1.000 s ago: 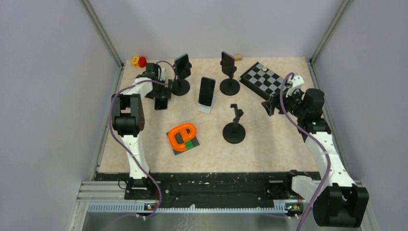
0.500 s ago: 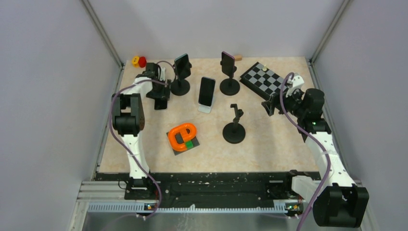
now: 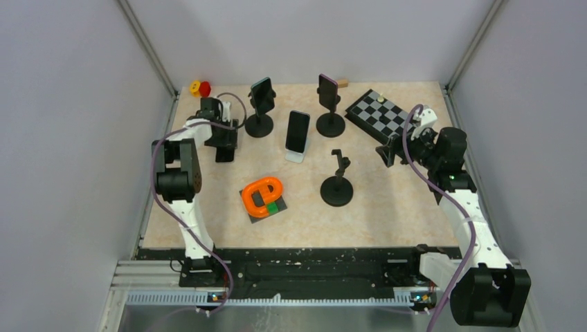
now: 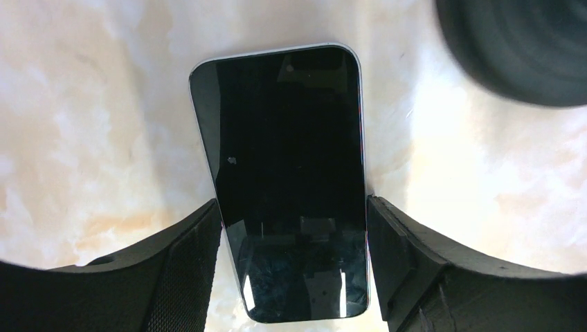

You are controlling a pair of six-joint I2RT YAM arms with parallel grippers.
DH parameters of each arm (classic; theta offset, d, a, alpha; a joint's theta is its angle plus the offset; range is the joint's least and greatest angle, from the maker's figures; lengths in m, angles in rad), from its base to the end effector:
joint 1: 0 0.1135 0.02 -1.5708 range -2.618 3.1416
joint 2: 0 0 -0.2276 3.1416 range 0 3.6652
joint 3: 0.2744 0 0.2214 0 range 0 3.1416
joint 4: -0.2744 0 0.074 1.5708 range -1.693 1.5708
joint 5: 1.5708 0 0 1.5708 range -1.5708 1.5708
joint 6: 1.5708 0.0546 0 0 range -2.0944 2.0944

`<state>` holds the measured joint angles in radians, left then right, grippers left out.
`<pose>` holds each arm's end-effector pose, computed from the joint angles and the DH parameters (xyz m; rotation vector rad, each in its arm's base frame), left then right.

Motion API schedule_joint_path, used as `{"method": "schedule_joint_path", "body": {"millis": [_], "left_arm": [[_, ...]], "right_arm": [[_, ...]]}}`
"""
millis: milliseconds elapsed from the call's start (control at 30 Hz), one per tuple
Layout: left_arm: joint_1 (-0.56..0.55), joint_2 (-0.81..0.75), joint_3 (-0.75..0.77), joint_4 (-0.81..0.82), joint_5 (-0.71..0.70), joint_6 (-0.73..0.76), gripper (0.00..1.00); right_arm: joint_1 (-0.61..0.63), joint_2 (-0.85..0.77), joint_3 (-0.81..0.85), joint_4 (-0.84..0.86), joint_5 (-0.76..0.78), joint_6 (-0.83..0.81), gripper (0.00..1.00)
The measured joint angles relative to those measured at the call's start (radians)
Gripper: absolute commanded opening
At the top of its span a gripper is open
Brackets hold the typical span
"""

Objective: Place the phone on the phone stand
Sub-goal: Pick up the phone at the center of the board.

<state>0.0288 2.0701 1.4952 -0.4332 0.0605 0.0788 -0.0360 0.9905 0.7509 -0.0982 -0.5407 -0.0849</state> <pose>0.4089 0.0085 0.1391 0.0869 2.5750 -0.0378 0.2313 0.0198 0.2715 -0.4076 1.8367 0.4316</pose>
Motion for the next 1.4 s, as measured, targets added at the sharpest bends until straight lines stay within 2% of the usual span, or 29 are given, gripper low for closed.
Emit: {"method": "schedule_joint_path", "body": {"millis": [267,500,933,1067,1267,1400], "left_arm": [[0.05,-0.109,-0.148,0.006,0.001,0.037,0.26],[0.05,-0.23,-0.254,0.008,0.004,0.076,0.25],[0.036,-0.48,-0.361,-0.025,0.108,0.107,0.23],[-0.019,-0.568,-0.391,-0.053,0.12,0.111,0.22],[-0.186,-0.696,-0.41,-0.101,0.129,0.126,0.22],[-0.3,-0.768,-0.41,-0.122,0.142,0.136,0.22]], "right_arm": [[0.0,0.003,0.0,0.0,-0.002,0.0,0.99],[0.0,0.011,0.0,0.001,-0.002,0.0,0.99],[0.003,0.014,0.0,0.0,-0.019,-0.001,0.99],[0.011,0.013,0.003,-0.006,-0.019,-0.001,0.99],[0.019,-0.014,0.005,-0.007,-0.031,-0.001,0.99],[0.082,0.005,0.074,-0.039,-0.045,-0.003,0.99]]}}
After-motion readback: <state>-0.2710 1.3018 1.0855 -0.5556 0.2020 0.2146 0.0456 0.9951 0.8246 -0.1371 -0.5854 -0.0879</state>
